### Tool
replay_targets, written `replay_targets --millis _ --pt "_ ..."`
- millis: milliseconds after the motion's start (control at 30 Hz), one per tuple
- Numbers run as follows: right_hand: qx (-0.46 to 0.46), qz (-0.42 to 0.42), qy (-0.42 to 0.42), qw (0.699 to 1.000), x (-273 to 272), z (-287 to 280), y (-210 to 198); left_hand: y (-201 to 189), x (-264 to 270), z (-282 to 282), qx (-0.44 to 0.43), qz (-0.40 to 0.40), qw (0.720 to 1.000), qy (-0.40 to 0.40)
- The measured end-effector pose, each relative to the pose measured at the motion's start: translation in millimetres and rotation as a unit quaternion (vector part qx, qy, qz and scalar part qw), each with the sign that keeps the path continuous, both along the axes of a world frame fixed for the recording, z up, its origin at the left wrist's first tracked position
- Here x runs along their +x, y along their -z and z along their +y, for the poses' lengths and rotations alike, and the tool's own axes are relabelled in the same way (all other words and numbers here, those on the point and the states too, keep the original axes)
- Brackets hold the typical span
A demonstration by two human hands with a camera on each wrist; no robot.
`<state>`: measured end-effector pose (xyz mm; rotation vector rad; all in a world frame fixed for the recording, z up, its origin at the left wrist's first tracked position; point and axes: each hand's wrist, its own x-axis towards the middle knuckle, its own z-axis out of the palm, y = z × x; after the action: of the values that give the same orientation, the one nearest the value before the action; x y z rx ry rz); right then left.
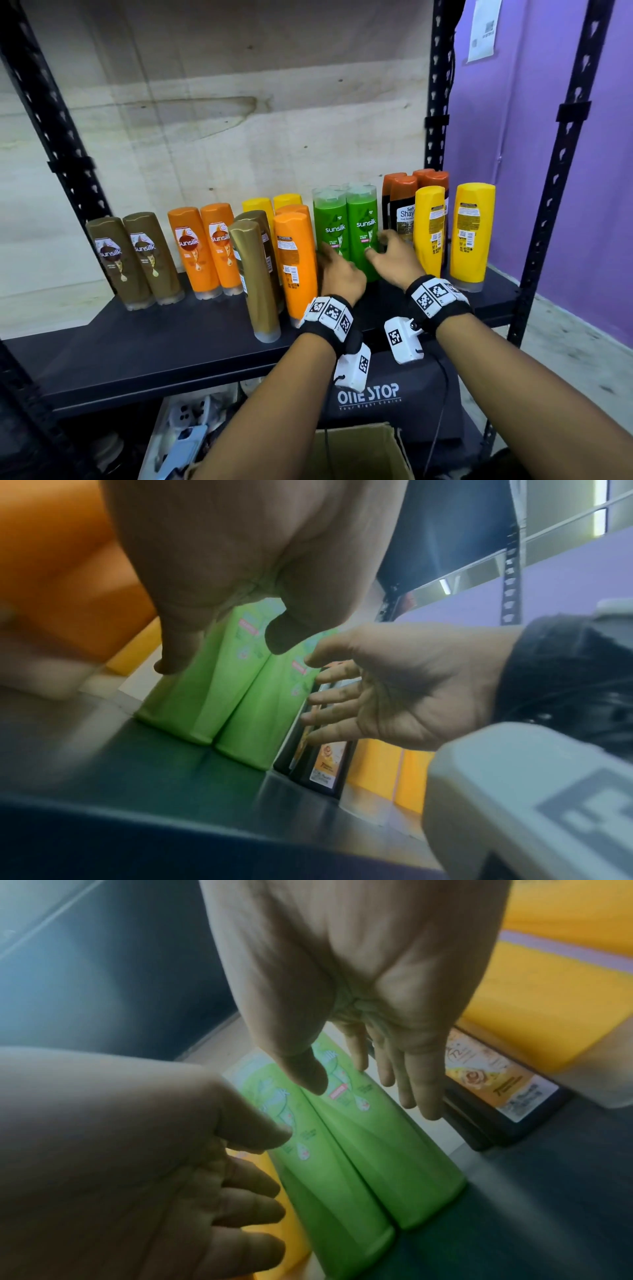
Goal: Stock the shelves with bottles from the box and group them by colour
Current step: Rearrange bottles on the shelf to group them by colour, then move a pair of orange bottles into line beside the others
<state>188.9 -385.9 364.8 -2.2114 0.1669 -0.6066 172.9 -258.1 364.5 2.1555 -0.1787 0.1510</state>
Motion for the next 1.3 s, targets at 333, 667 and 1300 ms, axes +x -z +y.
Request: replay_targets --millis 333,667,1300 --pt "-0.214 -0.007 -0.047 0.976 -54 26 -11 16 -59 59 0.045 -0.223 0.974 -0.019" --pt "-0.239 -0.009 -0.132 0.962 -78 59 -21 18 -80 90 -0.036 -0.336 0.936 -0.096" --pt "-0.235 0.021 -0.122 0.964 -78 64 -9 20 -66 74 -0.008 -0.27 0.96 -0.071"
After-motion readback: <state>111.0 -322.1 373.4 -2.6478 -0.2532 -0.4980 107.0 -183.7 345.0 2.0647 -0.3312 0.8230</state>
